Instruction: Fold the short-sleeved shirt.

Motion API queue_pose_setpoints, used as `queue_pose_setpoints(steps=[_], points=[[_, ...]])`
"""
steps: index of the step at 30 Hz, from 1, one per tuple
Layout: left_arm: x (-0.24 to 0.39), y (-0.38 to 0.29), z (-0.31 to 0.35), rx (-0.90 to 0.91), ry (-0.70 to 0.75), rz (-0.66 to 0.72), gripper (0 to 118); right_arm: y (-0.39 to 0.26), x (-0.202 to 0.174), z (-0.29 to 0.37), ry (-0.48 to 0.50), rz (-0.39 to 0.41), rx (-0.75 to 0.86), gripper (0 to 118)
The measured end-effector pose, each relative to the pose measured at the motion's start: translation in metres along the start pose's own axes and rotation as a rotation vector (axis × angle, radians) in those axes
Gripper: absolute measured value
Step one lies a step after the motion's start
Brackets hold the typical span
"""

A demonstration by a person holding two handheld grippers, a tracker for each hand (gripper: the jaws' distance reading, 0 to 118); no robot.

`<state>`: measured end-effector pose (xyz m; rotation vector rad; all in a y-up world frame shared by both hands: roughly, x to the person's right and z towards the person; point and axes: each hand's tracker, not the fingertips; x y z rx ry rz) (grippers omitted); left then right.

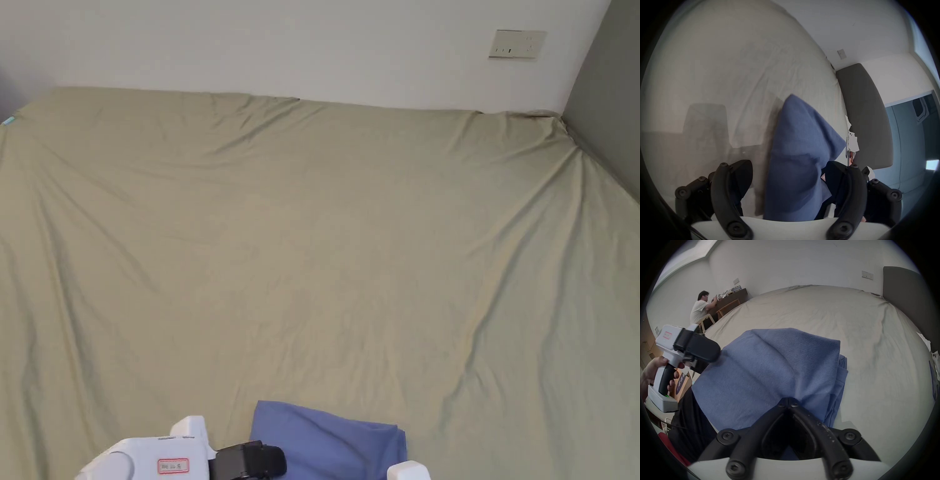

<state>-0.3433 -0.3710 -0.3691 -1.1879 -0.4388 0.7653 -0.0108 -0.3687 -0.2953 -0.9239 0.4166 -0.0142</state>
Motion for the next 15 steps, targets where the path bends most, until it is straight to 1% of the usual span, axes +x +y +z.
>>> queue_pose_setpoints(steps=[1,2,3,4,6,8,10,11,13,14,15], points=[[0.005,0.002,-0.001,0.012,-0.003,-0.033,31,0.0,0.0,0.0,0.0,0.0,0.0,0],[0.012,0.004,0.0,0.003,-0.006,-0.059,29,0.0,0.0,-0.001,0.0,-0.001,-0.001,0],[0.016,0.007,-0.002,-0.015,-0.015,-0.072,23,0.001,0.0,-0.001,0.0,-0.002,-0.002,0],[0.021,0.005,-0.006,-0.041,-0.013,-0.077,20,0.001,0.0,-0.001,-0.001,0.0,-0.004,0],[0.025,0.003,-0.007,-0.063,0.013,-0.125,18,0.001,0.0,-0.001,-0.003,0.005,-0.006,0],[0.019,0.011,-0.004,-0.086,-0.006,-0.094,16,0.003,0.0,0.001,-0.001,0.003,-0.009,0],[0.008,0.019,0.003,-0.105,-0.065,-0.041,16,0.006,-0.003,0.007,0.003,0.01,-0.005,0],[0.005,0.022,0.008,-0.109,-0.066,-0.06,16,0.009,-0.006,0.012,0.011,0.019,0.007,0],[-0.004,0.031,0.029,-0.123,-0.069,-0.097,16,0.016,-0.012,0.027,0.022,0.028,0.032,0],[-0.016,0.04,0.047,-0.122,-0.113,-0.075,16,0.02,-0.016,0.036,0.035,0.031,0.052,0],[-0.027,0.051,0.068,-0.108,-0.115,-0.067,16,0.024,-0.019,0.044,0.044,0.027,0.065,0]])
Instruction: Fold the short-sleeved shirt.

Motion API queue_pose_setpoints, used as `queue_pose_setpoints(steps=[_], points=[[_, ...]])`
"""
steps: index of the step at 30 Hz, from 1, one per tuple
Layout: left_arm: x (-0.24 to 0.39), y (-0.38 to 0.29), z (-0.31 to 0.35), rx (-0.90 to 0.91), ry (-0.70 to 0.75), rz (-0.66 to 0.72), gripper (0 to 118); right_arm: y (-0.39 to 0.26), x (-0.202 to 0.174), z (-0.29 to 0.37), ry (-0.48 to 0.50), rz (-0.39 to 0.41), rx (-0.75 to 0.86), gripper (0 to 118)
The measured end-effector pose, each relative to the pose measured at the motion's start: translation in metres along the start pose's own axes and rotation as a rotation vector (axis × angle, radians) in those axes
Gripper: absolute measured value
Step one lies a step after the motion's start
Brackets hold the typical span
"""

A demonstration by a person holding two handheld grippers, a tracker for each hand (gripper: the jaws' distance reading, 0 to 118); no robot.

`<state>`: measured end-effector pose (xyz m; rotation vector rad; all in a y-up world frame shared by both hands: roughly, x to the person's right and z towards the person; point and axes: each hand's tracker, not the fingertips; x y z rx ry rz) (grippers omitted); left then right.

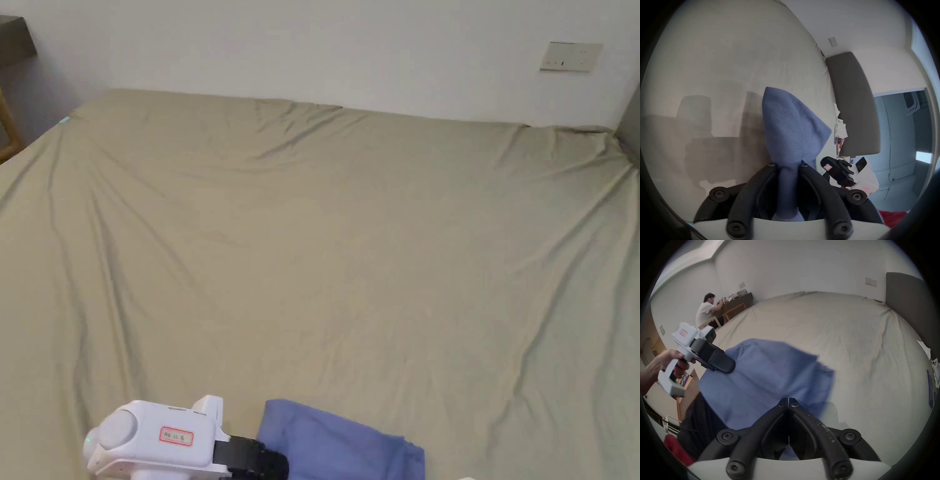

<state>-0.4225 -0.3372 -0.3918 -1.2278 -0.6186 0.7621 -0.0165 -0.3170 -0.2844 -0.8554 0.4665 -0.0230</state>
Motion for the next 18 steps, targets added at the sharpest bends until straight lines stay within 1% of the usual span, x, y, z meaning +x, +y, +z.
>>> queue_pose_setpoints(steps=[1,3,4,6,8,9,11,13,15,16,17,18], points=[[-0.01,0.01,0.028,0.007,0.012,-0.013,16,0.005,-0.004,0.008,0.007,-0.007,0.014,0],[-0.032,0.03,0.089,0.03,0.111,-0.061,16,0.01,-0.011,0.019,0.026,-0.02,0.026,0],[-0.047,0.041,0.122,0.046,0.17,-0.062,16,0.012,-0.016,0.023,0.028,-0.021,0.028,0],[-0.085,0.062,0.183,0.051,0.232,-0.036,16,0.013,-0.026,0.027,0.028,-0.021,0.026,0],[-0.123,0.083,0.239,0.056,0.35,-0.009,16,0.013,-0.036,0.026,0.029,-0.031,0.002,0],[-0.141,0.09,0.261,0.048,0.384,0.0,16,0.014,-0.041,0.024,0.033,-0.039,-0.01,0],[-0.173,0.099,0.298,0.052,0.43,0.076,16,0.017,-0.051,0.019,0.037,-0.042,-0.039,0],[-0.201,0.106,0.325,0.072,0.503,0.156,16,0.021,-0.061,0.016,0.019,-0.021,-0.054,0],[-0.217,0.107,0.343,0.085,0.535,0.159,16,0.026,-0.067,0.015,0.02,-0.007,-0.067,0],[-0.226,0.108,0.351,0.094,0.534,0.191,21,0.029,-0.069,0.014,0.016,-0.001,-0.066,0],[-0.232,0.108,0.356,0.104,0.543,0.223,37,0.033,-0.071,0.015,0.014,0.005,-0.066,0],[-0.234,0.108,0.355,0.1,0.548,0.208,64,0.036,-0.072,0.015,0.014,0.008,-0.067,0]])
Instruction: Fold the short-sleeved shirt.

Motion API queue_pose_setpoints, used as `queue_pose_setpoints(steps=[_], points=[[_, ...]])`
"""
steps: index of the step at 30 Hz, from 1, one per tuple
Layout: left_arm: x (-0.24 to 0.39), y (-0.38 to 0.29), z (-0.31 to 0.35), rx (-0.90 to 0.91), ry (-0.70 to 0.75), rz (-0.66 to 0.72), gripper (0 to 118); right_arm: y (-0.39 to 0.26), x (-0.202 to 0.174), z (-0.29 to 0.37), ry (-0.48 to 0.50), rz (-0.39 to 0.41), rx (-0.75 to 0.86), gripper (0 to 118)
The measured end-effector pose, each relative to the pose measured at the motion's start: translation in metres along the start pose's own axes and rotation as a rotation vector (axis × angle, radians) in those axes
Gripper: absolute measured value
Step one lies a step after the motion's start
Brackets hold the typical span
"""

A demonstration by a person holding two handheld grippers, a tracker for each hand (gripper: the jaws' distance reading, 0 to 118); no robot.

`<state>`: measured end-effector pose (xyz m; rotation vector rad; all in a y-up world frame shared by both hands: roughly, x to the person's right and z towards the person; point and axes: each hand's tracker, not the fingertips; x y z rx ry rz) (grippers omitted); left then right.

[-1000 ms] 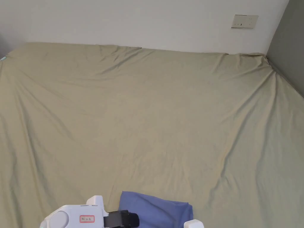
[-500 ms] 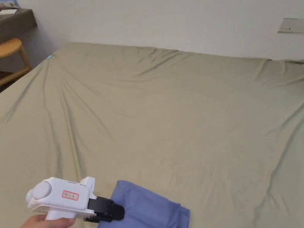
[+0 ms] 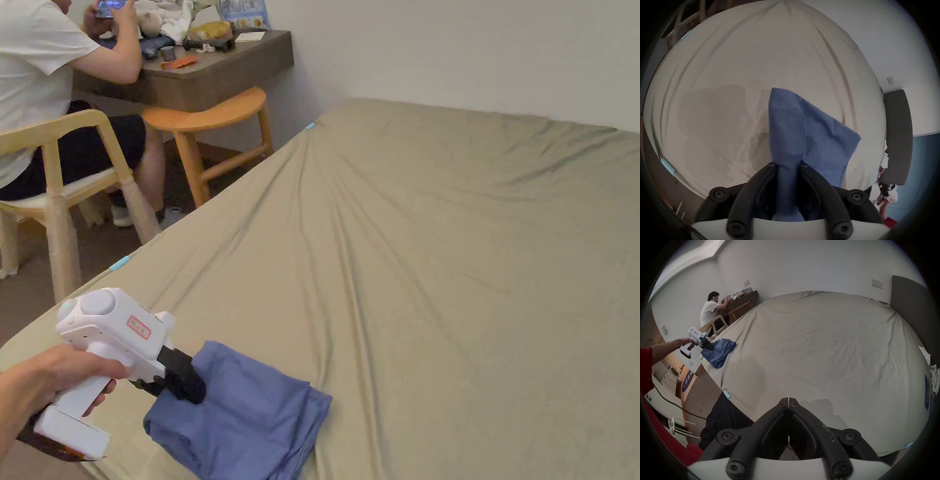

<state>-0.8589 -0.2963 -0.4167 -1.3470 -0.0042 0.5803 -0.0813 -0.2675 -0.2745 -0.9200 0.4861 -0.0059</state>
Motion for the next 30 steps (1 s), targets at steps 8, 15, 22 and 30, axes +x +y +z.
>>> queue_pose_setpoints(steps=[8,15,22,30], points=[[0.045,-0.005,0.042,0.221,0.391,-0.228,101,0.018,0.001,0.019,0.017,-0.002,0.092,0],[0.224,-0.126,0.147,0.934,0.286,-0.589,70,0.036,0.014,0.082,-0.059,-0.005,0.364,0],[0.366,-0.28,0.111,1.293,0.047,-0.696,7,0.052,0.045,0.177,-0.384,-0.003,0.695,0],[0.43,-0.33,0.039,1.285,0.039,-0.706,0,0.033,0.078,0.212,-0.638,0.042,0.772,0]])
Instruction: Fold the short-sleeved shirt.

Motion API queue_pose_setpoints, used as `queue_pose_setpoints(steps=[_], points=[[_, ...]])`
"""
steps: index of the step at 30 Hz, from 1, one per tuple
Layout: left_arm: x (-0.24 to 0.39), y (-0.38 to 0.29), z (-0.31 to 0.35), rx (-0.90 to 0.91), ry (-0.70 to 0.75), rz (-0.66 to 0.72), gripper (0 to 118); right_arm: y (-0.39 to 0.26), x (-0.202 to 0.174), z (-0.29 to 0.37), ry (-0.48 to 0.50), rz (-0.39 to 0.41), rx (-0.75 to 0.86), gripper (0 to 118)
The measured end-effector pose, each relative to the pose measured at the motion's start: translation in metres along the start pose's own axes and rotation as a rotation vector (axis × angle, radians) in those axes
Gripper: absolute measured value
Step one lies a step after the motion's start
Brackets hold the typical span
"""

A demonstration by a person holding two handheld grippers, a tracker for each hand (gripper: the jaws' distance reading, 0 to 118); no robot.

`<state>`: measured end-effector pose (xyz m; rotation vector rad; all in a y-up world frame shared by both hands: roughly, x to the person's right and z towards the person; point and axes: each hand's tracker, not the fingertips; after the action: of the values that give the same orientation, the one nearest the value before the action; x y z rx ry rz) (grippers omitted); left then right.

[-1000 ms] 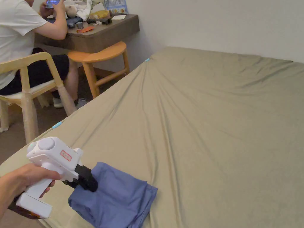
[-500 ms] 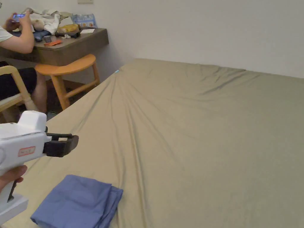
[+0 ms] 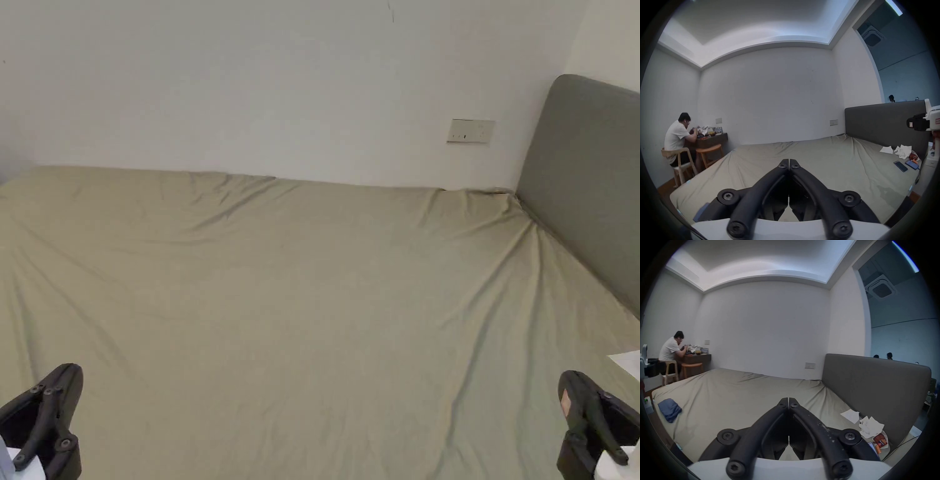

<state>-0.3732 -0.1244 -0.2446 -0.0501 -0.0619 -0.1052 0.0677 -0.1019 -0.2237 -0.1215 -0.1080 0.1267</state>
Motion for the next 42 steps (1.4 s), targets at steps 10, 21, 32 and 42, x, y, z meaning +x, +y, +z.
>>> queue_pose_setpoints(steps=[10,21,32,42], points=[[0.012,-0.008,0.001,-0.029,0.022,-0.021,0,-0.026,0.012,-0.007,-0.047,-0.026,-0.02,0],[0.011,-0.014,0.001,-0.047,0.035,-0.018,0,-0.03,0.002,-0.011,-0.027,-0.018,-0.032,0],[0.009,-0.023,-0.008,-0.041,0.065,0.029,118,-0.023,-0.007,-0.016,-0.019,-0.017,-0.023,118],[0.008,-0.02,-0.012,-0.034,0.079,0.001,118,-0.026,-0.005,-0.025,0.026,-0.053,-0.04,118]])
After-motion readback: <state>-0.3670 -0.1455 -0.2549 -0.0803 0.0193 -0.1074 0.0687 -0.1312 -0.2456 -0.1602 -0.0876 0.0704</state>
